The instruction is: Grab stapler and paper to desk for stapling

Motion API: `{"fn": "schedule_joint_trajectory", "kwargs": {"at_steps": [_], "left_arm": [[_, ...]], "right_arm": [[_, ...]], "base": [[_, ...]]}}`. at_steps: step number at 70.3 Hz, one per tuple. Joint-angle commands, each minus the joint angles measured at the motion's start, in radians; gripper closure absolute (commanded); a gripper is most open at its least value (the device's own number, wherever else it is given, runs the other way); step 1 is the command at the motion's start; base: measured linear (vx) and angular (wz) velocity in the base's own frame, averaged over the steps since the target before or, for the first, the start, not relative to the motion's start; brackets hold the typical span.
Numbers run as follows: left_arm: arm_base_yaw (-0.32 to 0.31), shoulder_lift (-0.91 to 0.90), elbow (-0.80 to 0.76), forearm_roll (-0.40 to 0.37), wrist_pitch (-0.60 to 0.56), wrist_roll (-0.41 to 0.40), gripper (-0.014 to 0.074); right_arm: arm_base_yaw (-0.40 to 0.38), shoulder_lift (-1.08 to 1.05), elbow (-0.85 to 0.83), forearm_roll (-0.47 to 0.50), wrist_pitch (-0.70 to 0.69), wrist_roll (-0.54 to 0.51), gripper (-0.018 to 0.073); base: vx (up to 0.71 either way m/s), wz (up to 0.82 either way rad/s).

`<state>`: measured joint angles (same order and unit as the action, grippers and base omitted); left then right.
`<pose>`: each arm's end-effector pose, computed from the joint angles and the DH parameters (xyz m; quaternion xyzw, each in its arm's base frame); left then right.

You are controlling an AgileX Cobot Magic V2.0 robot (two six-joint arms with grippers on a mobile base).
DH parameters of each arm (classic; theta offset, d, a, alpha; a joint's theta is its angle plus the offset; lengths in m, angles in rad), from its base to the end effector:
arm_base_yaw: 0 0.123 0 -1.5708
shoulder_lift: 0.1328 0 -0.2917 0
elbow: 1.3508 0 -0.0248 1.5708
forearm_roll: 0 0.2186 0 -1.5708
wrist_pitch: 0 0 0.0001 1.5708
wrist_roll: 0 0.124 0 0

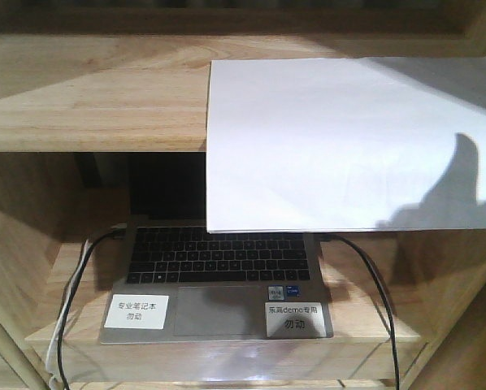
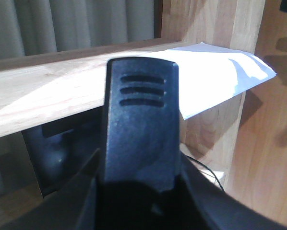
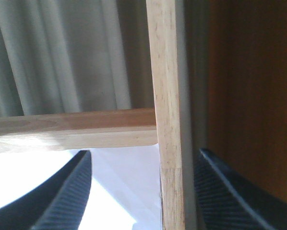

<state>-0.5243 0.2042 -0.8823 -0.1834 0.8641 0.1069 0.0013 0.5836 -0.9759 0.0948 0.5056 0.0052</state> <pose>-0.0195 -0.0086 0.3776 0.2316 0.7008 -0.2281 0.6350 0.0863 0.0058 0.4343 0.0151 0.7154 0.0476 0.6969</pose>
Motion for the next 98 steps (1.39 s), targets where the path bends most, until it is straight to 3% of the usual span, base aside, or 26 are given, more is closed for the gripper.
{"fn": "schedule_joint_trajectory", "kwargs": {"at_steps": [1, 98], "left_arm": [[-0.005, 0.014, -0.021, -0.019, -0.122, 0.000, 0.0603], [-0.005, 0.014, -0.021, -0.019, -0.115, -0.002, 0.0603]], "right_arm": [[-0.001, 0.012, -0.028, 0.001, -0.071, -0.005, 0.0122], [-0.001, 0.012, -0.028, 0.001, -0.071, -0.005, 0.0122]], "base": [[0.00, 0.00], [0.00, 0.00]]}}
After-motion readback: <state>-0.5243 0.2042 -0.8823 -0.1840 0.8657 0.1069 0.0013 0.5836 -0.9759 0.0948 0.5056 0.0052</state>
